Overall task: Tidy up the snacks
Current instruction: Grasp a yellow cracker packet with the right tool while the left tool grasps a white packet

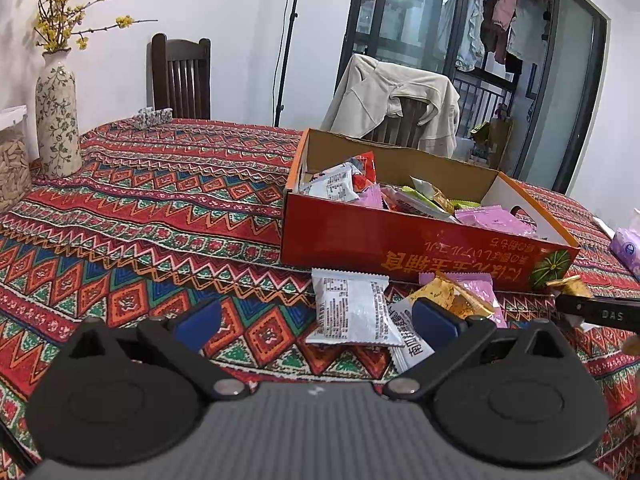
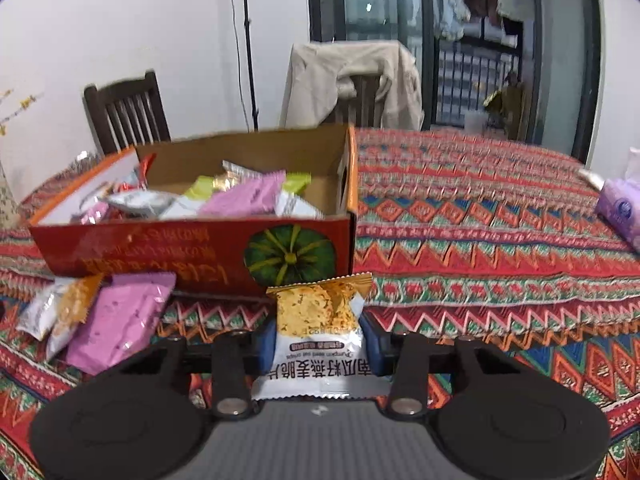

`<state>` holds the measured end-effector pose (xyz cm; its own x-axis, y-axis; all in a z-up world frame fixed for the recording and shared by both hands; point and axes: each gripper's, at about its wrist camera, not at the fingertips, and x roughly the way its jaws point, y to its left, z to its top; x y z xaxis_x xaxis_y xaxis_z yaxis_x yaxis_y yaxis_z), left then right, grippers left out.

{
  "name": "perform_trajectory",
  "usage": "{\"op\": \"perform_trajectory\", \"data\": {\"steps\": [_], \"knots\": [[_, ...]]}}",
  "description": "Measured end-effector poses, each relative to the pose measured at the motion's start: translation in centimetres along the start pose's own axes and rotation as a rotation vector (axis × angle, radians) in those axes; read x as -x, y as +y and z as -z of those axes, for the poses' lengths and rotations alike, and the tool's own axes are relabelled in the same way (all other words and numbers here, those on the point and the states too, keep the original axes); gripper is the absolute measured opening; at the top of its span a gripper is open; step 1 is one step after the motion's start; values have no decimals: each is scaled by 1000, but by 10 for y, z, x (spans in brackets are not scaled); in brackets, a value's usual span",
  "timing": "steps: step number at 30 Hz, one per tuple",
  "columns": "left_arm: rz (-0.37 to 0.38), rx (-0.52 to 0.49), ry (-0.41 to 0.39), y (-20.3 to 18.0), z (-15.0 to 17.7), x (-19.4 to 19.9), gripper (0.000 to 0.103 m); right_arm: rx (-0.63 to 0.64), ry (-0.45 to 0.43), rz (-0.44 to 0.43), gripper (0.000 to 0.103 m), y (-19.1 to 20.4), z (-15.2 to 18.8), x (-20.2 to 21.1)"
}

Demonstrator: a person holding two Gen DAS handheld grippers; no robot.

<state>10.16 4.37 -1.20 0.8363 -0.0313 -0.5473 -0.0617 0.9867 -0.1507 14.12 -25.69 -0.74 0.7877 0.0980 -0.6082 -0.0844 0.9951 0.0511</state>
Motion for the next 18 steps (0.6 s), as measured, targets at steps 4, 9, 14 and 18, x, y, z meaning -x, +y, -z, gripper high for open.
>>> {"op": "perform_trajectory", "data": {"steps": [4,9,14,18], "knots": [[-10,9,37,-6,-8,-12,103,-17,-56,-11,42,1,2,12],[-41,-6,92,-17,-13,-31,103,-19,-73,-10,42,0,10,13],[-48,29,131,-21,-14,-45,103,-18,-83,-14,42,1,8,11],[-64,40,146,-23,-13,-53,90,-17,-82,-13,42,3,10,8]]}}
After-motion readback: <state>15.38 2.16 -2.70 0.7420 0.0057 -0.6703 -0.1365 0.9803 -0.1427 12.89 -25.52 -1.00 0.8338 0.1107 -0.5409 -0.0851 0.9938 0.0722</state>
